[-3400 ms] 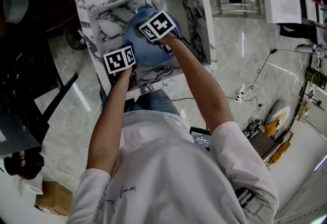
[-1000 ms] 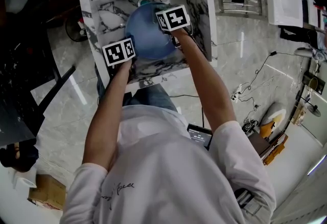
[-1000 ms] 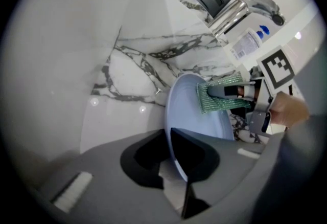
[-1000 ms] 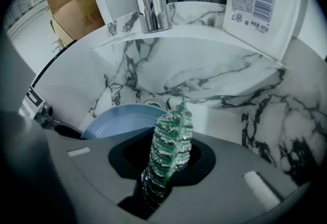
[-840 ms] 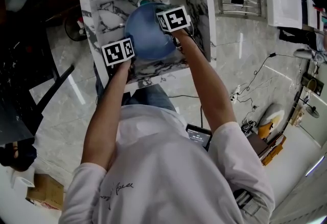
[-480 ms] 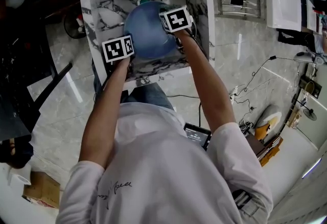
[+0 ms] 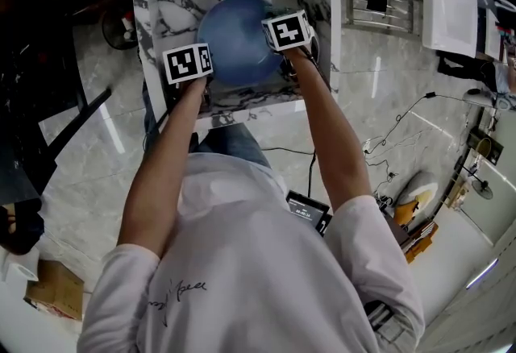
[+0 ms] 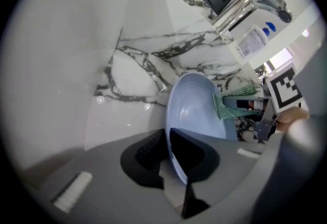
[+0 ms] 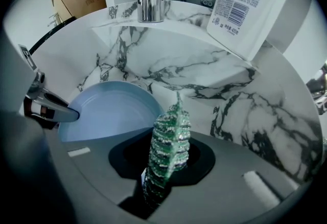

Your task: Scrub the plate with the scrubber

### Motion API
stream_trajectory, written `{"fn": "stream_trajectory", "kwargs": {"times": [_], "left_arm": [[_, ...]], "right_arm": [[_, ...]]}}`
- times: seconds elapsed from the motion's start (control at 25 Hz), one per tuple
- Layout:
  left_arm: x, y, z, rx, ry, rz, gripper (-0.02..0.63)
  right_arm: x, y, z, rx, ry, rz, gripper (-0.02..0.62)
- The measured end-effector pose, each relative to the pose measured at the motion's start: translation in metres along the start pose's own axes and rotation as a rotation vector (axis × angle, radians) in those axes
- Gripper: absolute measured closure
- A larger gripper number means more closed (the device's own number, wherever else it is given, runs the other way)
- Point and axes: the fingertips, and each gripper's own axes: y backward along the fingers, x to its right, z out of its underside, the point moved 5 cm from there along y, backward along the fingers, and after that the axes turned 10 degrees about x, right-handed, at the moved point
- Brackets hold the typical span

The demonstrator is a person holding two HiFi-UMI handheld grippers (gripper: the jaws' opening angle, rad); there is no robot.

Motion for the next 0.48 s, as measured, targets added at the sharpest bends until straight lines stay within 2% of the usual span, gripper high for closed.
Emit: {"fn": "stream_trajectory", "kwargs": {"times": [0.48], "left_arm": [[-0.002,-0.001,0.000,0.010,-0.002,0.014,0.514]], "right_arm": [[0.005,0.004,0.012,-0.076,-0.041,0.045,0.534]]}}
